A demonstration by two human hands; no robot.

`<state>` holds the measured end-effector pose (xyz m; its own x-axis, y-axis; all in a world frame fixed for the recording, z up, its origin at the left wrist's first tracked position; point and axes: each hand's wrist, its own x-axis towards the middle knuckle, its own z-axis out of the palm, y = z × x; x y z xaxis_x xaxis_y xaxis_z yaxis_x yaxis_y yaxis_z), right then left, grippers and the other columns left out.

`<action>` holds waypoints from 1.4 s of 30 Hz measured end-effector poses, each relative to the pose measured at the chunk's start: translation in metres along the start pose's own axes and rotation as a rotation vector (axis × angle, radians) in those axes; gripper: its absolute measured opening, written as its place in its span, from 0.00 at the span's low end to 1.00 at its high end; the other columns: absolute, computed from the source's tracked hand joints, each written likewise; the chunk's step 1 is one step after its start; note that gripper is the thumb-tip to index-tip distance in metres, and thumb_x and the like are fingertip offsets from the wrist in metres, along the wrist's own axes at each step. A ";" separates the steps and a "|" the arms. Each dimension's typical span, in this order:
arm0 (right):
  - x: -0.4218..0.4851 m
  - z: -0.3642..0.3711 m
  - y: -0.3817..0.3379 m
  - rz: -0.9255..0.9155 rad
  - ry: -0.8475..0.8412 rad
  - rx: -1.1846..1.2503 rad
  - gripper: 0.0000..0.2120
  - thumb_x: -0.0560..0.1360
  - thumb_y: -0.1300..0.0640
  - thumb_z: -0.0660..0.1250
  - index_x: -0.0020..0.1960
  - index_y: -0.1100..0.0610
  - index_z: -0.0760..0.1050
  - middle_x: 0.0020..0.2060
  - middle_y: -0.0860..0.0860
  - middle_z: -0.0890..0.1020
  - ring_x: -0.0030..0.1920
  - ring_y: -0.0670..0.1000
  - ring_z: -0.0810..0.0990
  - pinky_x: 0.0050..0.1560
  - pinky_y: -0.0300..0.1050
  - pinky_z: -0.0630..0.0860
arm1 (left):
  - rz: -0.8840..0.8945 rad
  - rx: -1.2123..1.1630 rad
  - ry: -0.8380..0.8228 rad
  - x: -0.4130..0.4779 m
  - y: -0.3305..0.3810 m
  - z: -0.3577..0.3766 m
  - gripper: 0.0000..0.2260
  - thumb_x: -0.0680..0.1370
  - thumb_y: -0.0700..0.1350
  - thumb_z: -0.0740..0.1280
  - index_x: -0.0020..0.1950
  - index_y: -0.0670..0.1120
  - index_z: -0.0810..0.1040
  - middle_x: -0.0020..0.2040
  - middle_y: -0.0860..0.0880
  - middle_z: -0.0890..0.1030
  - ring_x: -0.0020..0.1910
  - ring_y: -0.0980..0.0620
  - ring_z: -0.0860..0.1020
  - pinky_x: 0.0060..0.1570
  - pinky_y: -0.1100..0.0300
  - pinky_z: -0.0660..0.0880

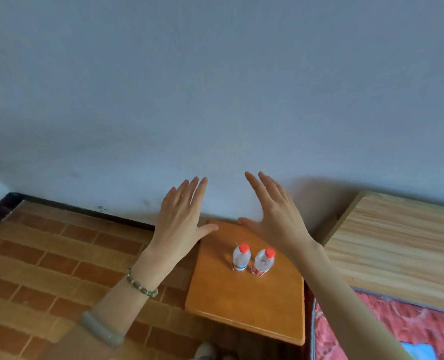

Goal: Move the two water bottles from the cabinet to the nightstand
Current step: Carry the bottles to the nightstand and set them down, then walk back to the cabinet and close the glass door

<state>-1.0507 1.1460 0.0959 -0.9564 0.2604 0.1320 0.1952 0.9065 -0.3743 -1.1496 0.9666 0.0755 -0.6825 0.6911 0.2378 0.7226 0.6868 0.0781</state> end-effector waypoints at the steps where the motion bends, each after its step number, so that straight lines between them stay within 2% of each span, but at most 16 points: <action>1: 0.004 0.001 -0.007 -0.038 -0.011 -0.009 0.43 0.70 0.43 0.70 0.74 0.43 0.45 0.75 0.52 0.55 0.74 0.55 0.53 0.71 0.54 0.56 | -0.035 0.015 0.009 -0.006 -0.006 -0.006 0.45 0.64 0.62 0.72 0.72 0.42 0.59 0.69 0.40 0.69 0.67 0.40 0.68 0.64 0.44 0.65; 6: 0.019 0.009 -0.050 -0.259 -0.110 0.030 0.44 0.72 0.45 0.69 0.75 0.45 0.42 0.75 0.53 0.54 0.75 0.54 0.50 0.72 0.49 0.51 | -0.264 0.091 0.029 -0.047 -0.031 -0.032 0.46 0.66 0.63 0.70 0.74 0.42 0.55 0.71 0.41 0.66 0.69 0.42 0.65 0.66 0.46 0.61; 11: 0.021 0.021 -0.100 -0.495 -0.183 0.054 0.43 0.72 0.44 0.68 0.75 0.46 0.42 0.75 0.52 0.54 0.75 0.53 0.51 0.72 0.48 0.50 | -0.527 0.119 0.041 -0.104 -0.044 -0.052 0.46 0.69 0.67 0.63 0.75 0.47 0.42 0.76 0.45 0.54 0.74 0.46 0.54 0.70 0.51 0.51; 13: 0.017 0.026 -0.121 -0.584 -0.212 0.060 0.44 0.72 0.44 0.68 0.75 0.46 0.42 0.76 0.52 0.54 0.75 0.53 0.51 0.72 0.49 0.50 | -0.637 0.094 0.064 -0.129 -0.045 -0.060 0.46 0.68 0.66 0.63 0.75 0.49 0.41 0.76 0.46 0.53 0.74 0.47 0.53 0.70 0.52 0.50; 18: -0.006 0.038 -0.175 -0.796 -0.302 0.125 0.41 0.73 0.40 0.64 0.75 0.45 0.42 0.76 0.50 0.52 0.75 0.52 0.49 0.73 0.52 0.48 | -0.863 0.124 0.154 -0.191 -0.035 -0.084 0.46 0.68 0.64 0.65 0.75 0.50 0.41 0.76 0.46 0.54 0.74 0.48 0.54 0.70 0.53 0.50; 23: -0.035 0.045 -0.226 -1.023 -0.323 0.196 0.40 0.72 0.39 0.63 0.75 0.50 0.47 0.75 0.52 0.56 0.74 0.54 0.53 0.71 0.51 0.50 | -1.081 0.187 0.194 -0.249 -0.028 -0.102 0.45 0.69 0.63 0.66 0.75 0.49 0.44 0.75 0.46 0.55 0.73 0.47 0.54 0.72 0.49 0.54; 26: -0.050 0.052 -0.257 -1.116 -0.335 0.260 0.36 0.73 0.41 0.63 0.75 0.51 0.50 0.74 0.52 0.60 0.73 0.55 0.57 0.70 0.50 0.51 | -1.208 0.250 0.208 -0.279 -0.027 -0.109 0.45 0.68 0.63 0.67 0.75 0.49 0.45 0.75 0.47 0.56 0.73 0.48 0.55 0.70 0.52 0.50; 28: -0.059 0.061 -0.277 -1.190 -0.342 0.264 0.37 0.72 0.39 0.65 0.73 0.49 0.53 0.73 0.51 0.63 0.72 0.54 0.60 0.70 0.56 0.55 | -1.278 0.283 0.225 -0.298 -0.025 -0.114 0.45 0.68 0.63 0.68 0.75 0.49 0.46 0.75 0.47 0.56 0.73 0.47 0.55 0.67 0.54 0.46; 30: -0.068 0.071 -0.297 -1.247 -0.379 0.256 0.38 0.71 0.40 0.67 0.73 0.48 0.52 0.72 0.50 0.63 0.72 0.54 0.60 0.70 0.60 0.59 | -1.345 0.296 0.249 -0.316 -0.024 -0.121 0.45 0.69 0.62 0.67 0.75 0.49 0.46 0.75 0.48 0.56 0.73 0.47 0.55 0.68 0.54 0.46; 33: -0.082 0.082 -0.329 -1.324 -0.426 0.231 0.40 0.70 0.40 0.69 0.73 0.46 0.50 0.73 0.49 0.61 0.73 0.52 0.58 0.71 0.58 0.57 | -1.432 0.365 0.227 -0.344 -0.024 -0.132 0.44 0.70 0.64 0.64 0.75 0.48 0.44 0.75 0.48 0.57 0.72 0.47 0.57 0.70 0.51 0.53; 38: -0.111 0.095 -0.384 -1.457 -0.486 0.242 0.42 0.71 0.43 0.68 0.74 0.47 0.46 0.74 0.50 0.57 0.74 0.54 0.54 0.72 0.57 0.54 | -1.565 0.382 0.255 -0.392 -0.034 -0.150 0.44 0.70 0.63 0.65 0.75 0.49 0.42 0.74 0.47 0.58 0.72 0.46 0.57 0.70 0.50 0.53; 42: -0.140 0.113 -0.435 -1.512 -0.510 0.261 0.42 0.71 0.41 0.68 0.74 0.47 0.46 0.74 0.49 0.57 0.74 0.53 0.54 0.71 0.55 0.54 | -1.616 0.417 0.264 -0.440 -0.051 -0.161 0.45 0.69 0.64 0.65 0.75 0.48 0.44 0.73 0.47 0.60 0.71 0.46 0.60 0.69 0.50 0.56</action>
<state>-1.0267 0.6777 0.1370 -0.2089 -0.9522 0.2231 -0.9333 0.1259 -0.3364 -0.8684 0.5917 0.1227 -0.5748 -0.7520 0.3228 -0.7522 0.6408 0.1533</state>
